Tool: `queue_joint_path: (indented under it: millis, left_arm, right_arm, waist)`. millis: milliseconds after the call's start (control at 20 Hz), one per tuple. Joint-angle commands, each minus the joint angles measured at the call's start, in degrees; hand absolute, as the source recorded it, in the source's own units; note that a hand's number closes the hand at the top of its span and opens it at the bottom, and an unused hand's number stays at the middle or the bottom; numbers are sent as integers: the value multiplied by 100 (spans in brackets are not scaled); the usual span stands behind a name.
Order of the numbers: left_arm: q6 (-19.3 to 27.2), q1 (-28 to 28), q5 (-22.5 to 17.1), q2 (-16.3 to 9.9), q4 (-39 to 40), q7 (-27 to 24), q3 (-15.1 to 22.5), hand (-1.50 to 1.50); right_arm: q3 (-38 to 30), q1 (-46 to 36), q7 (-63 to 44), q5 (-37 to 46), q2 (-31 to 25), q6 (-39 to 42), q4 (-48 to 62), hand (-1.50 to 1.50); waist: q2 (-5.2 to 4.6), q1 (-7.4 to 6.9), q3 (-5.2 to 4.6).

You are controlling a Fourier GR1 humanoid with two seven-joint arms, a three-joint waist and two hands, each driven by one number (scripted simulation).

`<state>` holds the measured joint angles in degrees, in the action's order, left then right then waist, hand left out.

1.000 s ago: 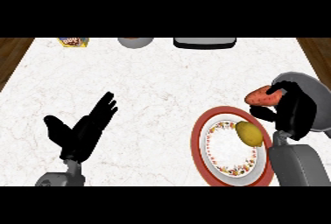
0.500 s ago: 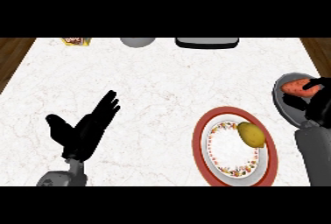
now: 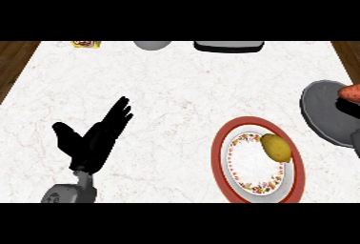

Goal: Pick the sweet potato from the plate and place it in the pan

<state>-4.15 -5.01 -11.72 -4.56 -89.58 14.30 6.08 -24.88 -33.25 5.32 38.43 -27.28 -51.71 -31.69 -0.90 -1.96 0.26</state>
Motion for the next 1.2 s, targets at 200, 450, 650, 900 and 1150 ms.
queue_joint_path:
  millis: [200,450,650,900,1150]
  left_arm:
    - [86,-509,-18,186,126,235,62,0]
    - [-163,90,66,34,187,-316,69,0]
    - [-64,151,92,73,121,-140,111,0]
    - [-94,118,4,-18,-91,-58,2,0]
    - [64,319,204,238,120,-403,140,0]
  right_arm:
    - [-52,-368,-394,159,-568,1043,1756,-150]
    - [-622,-364,689,-542,-516,1276,1626,-150]
    - [-1338,-373,1725,-1450,-423,1688,1141,-150]
    - [-2082,-244,2278,-2294,-592,2400,1320,-150]
    - [-2365,164,2662,-2744,-882,3813,1656,-150]
  waist:
    - [-82,-128,11]
    - [-54,-108,21]
    - [-23,-20,37]
    - [-20,-45,25]
    - [14,64,4]
